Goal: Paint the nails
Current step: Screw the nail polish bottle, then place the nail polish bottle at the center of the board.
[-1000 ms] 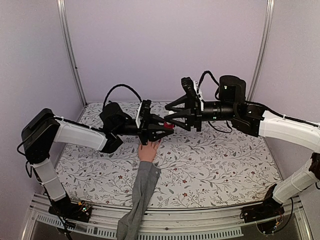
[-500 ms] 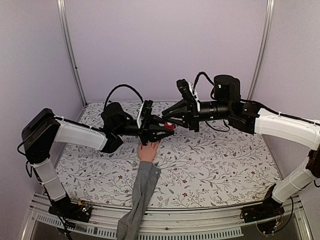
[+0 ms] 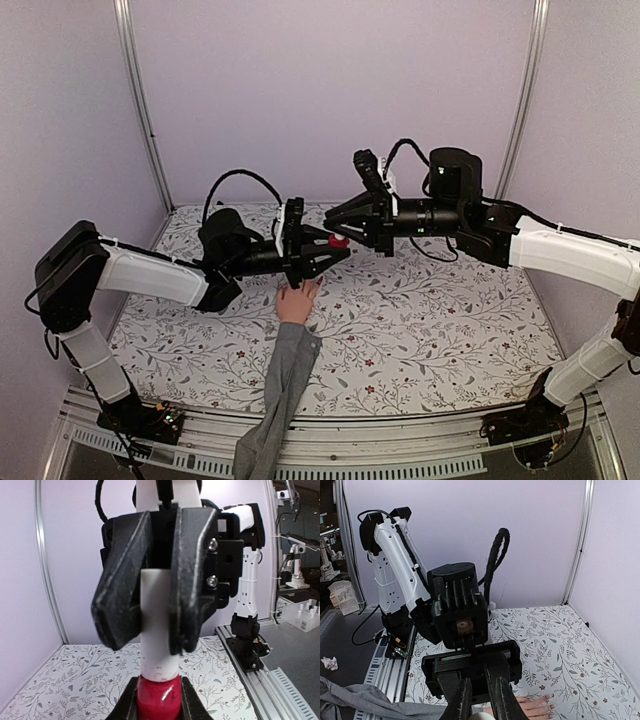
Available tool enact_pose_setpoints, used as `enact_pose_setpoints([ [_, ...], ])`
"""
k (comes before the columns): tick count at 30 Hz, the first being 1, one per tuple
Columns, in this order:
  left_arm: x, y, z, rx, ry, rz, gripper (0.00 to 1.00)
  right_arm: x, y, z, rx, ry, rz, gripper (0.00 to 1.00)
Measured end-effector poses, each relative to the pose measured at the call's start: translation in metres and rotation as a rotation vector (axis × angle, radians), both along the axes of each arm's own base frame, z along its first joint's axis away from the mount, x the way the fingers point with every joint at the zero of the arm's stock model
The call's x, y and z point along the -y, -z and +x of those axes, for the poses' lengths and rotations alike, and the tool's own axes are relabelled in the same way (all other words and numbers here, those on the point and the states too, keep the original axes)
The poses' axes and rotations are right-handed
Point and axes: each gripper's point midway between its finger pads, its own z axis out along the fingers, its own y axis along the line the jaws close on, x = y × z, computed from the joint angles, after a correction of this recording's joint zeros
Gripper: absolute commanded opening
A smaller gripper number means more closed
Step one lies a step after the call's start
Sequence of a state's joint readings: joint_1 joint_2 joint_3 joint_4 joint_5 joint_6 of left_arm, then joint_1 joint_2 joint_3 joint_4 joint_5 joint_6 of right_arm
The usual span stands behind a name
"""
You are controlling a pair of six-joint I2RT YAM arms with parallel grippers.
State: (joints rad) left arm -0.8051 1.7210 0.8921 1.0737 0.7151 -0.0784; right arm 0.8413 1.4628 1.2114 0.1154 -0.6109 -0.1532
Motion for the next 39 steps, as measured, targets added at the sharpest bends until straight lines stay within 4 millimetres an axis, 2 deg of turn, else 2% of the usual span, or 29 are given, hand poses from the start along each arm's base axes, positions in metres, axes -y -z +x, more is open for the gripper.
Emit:
enact_pose_setpoints([
  [17, 0.004, -0.007, 0.032, 0.117, -0.377, -0.001, 0.0, 0.006, -0.006, 0.028, -0.01, 0.158, 0.024, 0.0],
  [18, 0.003, -0.007, 0.033, 0.121, -0.387, -0.001, 0.0, 0.006, -0.006, 0.029, -0.011, 0.164, 0.024, 0.04],
  [19, 0.003, -0.007, 0.034, 0.124, -0.398, 0.0, 0.0, 0.006, -0.006, 0.03, -0.011, 0.169, 0.024, 0.12],
  [21, 0.002, -0.007, 0.036, 0.125, -0.409, 0.0, 0.0, 0.007, -0.006, 0.031, -0.013, 0.174, 0.023, 0.36],
  [22, 0.002, -0.006, 0.036, 0.125, -0.41, 0.001, 0.0, 0.007, -0.006, 0.031, -0.017, 0.175, 0.024, 0.44],
  [25, -0.002, -0.003, 0.04, 0.119, -0.43, 0.004, 0.0, 0.007, -0.002, 0.03, -0.036, 0.179, 0.016, 0.52],
  [31, -0.008, 0.003, 0.045, 0.105, -0.451, 0.014, 0.0, 0.011, 0.0, 0.03, -0.042, 0.198, 0.003, 0.51],
  [35, -0.008, 0.003, 0.045, 0.106, -0.452, 0.012, 0.0, 0.014, -0.002, 0.03, -0.042, 0.209, 0.0, 0.46],
  [39, -0.009, 0.006, 0.044, 0.104, -0.452, 0.015, 0.0, 0.016, 0.007, 0.031, -0.058, 0.222, -0.031, 0.43],
])
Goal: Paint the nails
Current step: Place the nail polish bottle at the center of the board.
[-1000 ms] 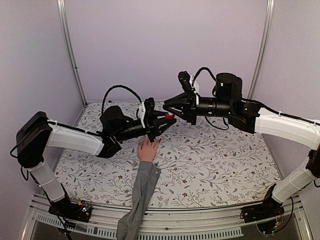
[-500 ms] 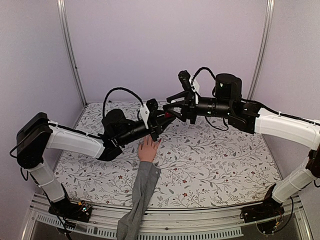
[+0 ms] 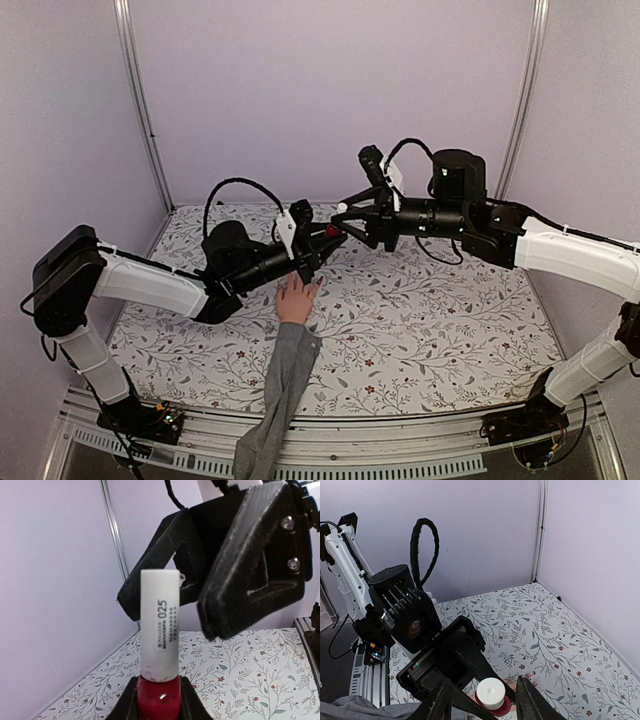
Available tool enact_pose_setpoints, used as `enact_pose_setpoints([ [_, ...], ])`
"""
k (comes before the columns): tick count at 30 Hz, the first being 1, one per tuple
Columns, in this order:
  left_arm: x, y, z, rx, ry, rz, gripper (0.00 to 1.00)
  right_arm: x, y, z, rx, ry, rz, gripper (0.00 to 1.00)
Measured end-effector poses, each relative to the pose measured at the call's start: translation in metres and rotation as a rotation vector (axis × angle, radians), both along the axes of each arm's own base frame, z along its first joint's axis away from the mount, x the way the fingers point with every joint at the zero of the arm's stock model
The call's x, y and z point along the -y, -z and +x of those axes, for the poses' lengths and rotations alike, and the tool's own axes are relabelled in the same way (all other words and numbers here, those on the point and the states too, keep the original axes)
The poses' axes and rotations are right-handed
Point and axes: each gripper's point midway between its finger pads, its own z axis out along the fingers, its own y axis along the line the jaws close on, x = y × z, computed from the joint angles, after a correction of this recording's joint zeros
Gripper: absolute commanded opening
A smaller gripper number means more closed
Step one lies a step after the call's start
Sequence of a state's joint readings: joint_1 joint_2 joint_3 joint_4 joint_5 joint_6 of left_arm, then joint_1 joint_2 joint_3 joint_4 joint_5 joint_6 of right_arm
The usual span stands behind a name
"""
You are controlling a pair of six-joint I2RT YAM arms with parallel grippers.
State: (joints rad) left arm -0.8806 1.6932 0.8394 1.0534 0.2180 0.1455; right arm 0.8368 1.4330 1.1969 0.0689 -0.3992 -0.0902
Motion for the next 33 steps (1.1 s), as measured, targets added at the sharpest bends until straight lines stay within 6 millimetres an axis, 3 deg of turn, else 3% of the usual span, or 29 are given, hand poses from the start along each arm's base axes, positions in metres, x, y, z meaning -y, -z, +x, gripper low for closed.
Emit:
enact_pose_setpoints([
  [2, 0.0, 0.0, 0.0, 0.0, 0.0, 0.001, 0.0, 0.001, 0.003, 0.0, -0.009, 0.003, -0.012, 0.38],
  [8, 0.0, 0.001, 0.0, -0.001, 0.001, 0.003, 0.0, 0.001, 0.008, 0.003, -0.022, 0.016, -0.033, 0.08],
  [11, 0.0, 0.003, 0.001, -0.012, -0.004, 0.005, 0.0, 0.001, 0.009, 0.006, -0.017, 0.028, -0.04, 0.02],
  [16, -0.001, 0.003, 0.002, -0.017, -0.007, 0.005, 0.33, 0.002, 0.01, 0.008, -0.012, 0.04, -0.044, 0.0],
  [25, -0.003, 0.005, 0.006, -0.031, -0.029, 0.01, 0.61, 0.015, 0.013, 0.028, -0.038, 0.125, -0.031, 0.0],
  [29, -0.01, -0.005, 0.006, -0.03, -0.037, -0.013, 0.95, 0.029, 0.017, 0.045, -0.056, 0.19, -0.023, 0.0],
  [30, -0.012, -0.008, 0.005, -0.03, -0.04, -0.019, 0.99, 0.034, 0.018, 0.05, -0.059, 0.207, -0.021, 0.0],
  [33, -0.022, -0.011, 0.01, -0.046, -0.065, -0.035, 1.0, 0.048, 0.023, 0.063, -0.073, 0.257, -0.009, 0.0],
])
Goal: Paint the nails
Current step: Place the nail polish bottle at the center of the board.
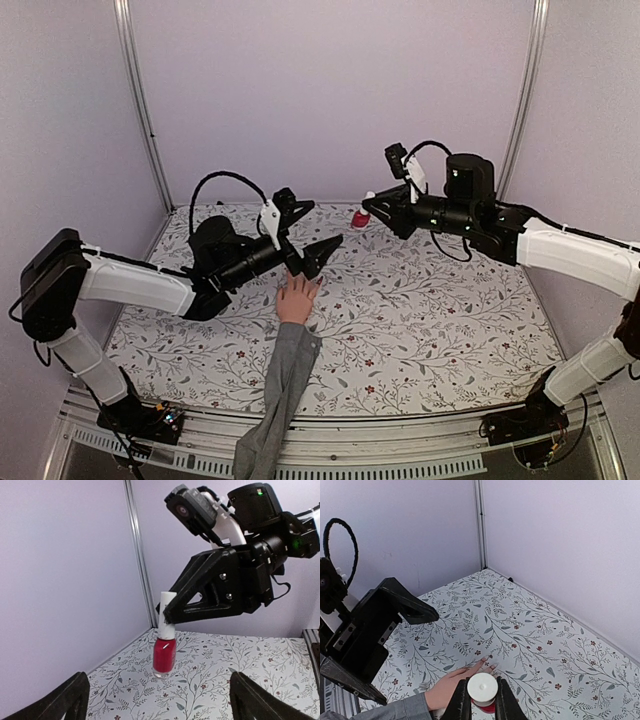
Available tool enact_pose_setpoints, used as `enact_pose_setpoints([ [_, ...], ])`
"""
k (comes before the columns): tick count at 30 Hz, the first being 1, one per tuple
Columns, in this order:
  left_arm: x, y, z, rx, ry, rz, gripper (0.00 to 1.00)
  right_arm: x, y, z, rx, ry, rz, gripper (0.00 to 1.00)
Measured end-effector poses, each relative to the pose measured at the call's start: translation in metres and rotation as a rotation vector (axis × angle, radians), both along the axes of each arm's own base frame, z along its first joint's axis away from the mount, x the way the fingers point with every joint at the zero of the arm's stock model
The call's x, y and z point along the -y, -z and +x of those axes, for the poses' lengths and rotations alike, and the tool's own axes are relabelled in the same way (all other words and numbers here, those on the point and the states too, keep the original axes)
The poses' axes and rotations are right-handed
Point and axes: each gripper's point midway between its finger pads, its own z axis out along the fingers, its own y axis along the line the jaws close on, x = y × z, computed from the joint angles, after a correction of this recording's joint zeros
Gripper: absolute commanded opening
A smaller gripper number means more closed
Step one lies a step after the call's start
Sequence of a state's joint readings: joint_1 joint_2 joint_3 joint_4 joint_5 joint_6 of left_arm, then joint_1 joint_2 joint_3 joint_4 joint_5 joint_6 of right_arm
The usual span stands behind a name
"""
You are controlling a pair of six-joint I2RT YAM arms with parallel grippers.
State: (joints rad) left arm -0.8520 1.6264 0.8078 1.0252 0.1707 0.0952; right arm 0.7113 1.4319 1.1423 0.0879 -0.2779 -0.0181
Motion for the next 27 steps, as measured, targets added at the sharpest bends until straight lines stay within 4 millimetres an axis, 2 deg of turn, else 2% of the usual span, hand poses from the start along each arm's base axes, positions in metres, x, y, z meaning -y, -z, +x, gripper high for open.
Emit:
enact_pose_setpoints([
  [5, -0.023, 0.003, 0.019, -0.051, -0.087, -0.013, 1.0, 0.016, 0.018, 0.014, -0.031, 0.062, 0.006, 0.0],
  [10, -0.05, 0.009, 0.034, -0.102, -0.168, -0.034, 1.0, 0.012, 0.04, 0.026, -0.038, 0.08, -0.001, 0.0],
  [12, -0.056, 0.011, 0.038, -0.116, -0.184, -0.039, 1.0, 0.006, 0.058, 0.036, -0.052, 0.087, -0.015, 0.0],
  [15, -0.06, 0.012, 0.04, -0.13, -0.193, -0.044, 1.0, -0.001, 0.095, 0.048, -0.096, 0.101, -0.059, 0.0],
  [20, -0.062, 0.012, 0.04, -0.135, -0.198, -0.051, 1.0, -0.007, 0.154, 0.06, -0.17, 0.114, -0.13, 0.0],
  [23, -0.065, 0.014, 0.039, -0.142, -0.202, -0.049, 1.0, -0.009, 0.175, 0.062, -0.194, 0.114, -0.15, 0.0],
  [27, -0.067, 0.017, 0.04, -0.149, -0.207, -0.048, 1.0, -0.01, 0.184, 0.061, -0.201, 0.109, -0.154, 0.0],
])
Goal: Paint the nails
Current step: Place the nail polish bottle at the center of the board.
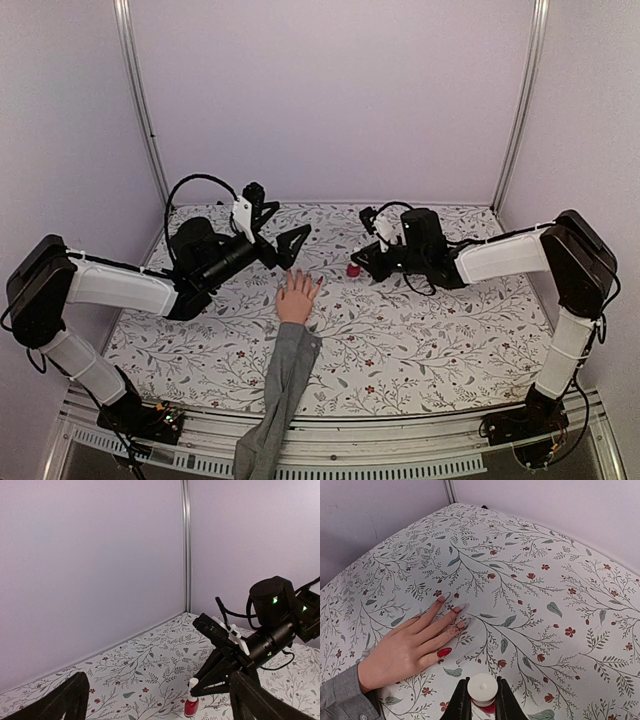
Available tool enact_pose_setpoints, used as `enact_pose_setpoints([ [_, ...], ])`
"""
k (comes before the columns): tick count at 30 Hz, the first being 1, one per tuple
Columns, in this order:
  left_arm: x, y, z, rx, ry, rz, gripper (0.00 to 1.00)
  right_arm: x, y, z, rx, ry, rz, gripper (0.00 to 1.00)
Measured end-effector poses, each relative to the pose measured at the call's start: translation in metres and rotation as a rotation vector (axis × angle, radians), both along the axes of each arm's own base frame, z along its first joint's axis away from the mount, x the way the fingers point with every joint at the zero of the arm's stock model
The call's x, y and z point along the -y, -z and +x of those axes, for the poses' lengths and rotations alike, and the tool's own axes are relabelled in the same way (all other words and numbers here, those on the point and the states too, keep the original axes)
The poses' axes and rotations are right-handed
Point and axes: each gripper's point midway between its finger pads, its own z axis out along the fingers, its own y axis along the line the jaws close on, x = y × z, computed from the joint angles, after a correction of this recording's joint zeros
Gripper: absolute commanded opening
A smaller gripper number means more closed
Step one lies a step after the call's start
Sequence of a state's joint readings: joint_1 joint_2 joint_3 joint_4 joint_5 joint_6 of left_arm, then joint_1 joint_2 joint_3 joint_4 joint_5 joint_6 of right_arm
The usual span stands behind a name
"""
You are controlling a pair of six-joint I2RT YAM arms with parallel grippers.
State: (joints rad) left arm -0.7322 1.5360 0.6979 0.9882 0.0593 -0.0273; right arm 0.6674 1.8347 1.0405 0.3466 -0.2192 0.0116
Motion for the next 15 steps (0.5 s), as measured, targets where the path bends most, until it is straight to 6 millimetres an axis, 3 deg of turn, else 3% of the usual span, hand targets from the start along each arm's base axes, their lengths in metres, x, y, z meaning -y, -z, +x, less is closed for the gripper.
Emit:
enact_pose_setpoints([
  [2, -0.001, 0.002, 0.001, -0.003, -0.003, 0.002, 1.0, 0.003, 0.007, -0.006, -0.011, -0.007, -0.004, 0.0],
  [6, -0.004, 0.003, 0.003, -0.007, -0.01, 0.004, 1.0, 0.019, 0.024, -0.039, -0.071, -0.047, -0.025, 0.0],
  [10, -0.005, 0.003, 0.003, -0.009, -0.009, 0.001, 1.0, 0.025, 0.006, -0.078, -0.065, -0.123, 0.01, 0.0],
  [15, -0.004, 0.004, 0.003, -0.009, -0.001, 0.0, 0.99, 0.003, -0.015, -0.137, -0.012, -0.304, 0.043, 0.0],
])
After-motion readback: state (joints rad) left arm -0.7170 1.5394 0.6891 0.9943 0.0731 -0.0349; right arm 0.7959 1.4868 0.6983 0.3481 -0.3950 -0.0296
